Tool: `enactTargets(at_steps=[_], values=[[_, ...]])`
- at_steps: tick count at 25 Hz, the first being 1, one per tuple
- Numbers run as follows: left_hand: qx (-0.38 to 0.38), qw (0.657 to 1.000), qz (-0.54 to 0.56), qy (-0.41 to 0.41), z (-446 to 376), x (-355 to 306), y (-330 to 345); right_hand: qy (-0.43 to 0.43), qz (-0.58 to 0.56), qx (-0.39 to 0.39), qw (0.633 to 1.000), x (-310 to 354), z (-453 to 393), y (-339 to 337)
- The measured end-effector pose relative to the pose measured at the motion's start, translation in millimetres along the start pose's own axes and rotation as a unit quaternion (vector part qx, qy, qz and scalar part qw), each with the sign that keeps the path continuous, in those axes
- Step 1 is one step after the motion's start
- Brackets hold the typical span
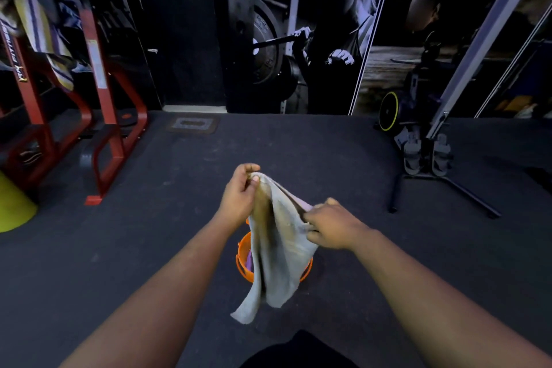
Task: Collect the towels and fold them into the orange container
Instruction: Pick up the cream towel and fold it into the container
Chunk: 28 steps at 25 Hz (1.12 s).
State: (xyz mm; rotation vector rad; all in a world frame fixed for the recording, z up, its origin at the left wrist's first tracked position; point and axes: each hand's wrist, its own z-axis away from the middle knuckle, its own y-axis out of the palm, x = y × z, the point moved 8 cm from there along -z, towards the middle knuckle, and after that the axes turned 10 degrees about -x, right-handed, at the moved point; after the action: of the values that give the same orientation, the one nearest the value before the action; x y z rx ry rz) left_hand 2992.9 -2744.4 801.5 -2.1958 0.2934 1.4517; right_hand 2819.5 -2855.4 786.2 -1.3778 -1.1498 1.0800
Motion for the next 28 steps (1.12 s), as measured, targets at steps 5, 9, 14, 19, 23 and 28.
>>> enactTargets(at_steps=[5,9,14,19,23,28], values=[[0.004,0.994,-0.109,0.012,0.5,22.0,-18.1,0.060,0.122,-0.112,0.984,-37.1,14.4,-15.9],[-0.013,0.991,-0.132,0.002,-2.1,27.6,-28.4,0.140,0.040,-0.166,0.975,-56.8,20.9,-30.8],[-0.024,0.997,-0.063,-0.037,-2.3,19.5,-24.8,0.235,-0.203,-0.186,0.932,-77.6,24.2,-20.1],[-0.039,0.975,0.144,-0.163,-6.6,15.5,-12.3,0.304,-0.550,-0.337,0.702,-88.5,29.0,-38.0],[-0.027,0.917,0.343,-0.200,-20.1,-43.4,6.6,0.286,-0.613,-0.217,0.704,-63.2,23.0,-11.6],[0.065,0.907,0.376,-0.176,-38.6,-61.3,-2.1,0.303,-0.661,-0.205,0.655,-34.5,8.8,-4.4]])
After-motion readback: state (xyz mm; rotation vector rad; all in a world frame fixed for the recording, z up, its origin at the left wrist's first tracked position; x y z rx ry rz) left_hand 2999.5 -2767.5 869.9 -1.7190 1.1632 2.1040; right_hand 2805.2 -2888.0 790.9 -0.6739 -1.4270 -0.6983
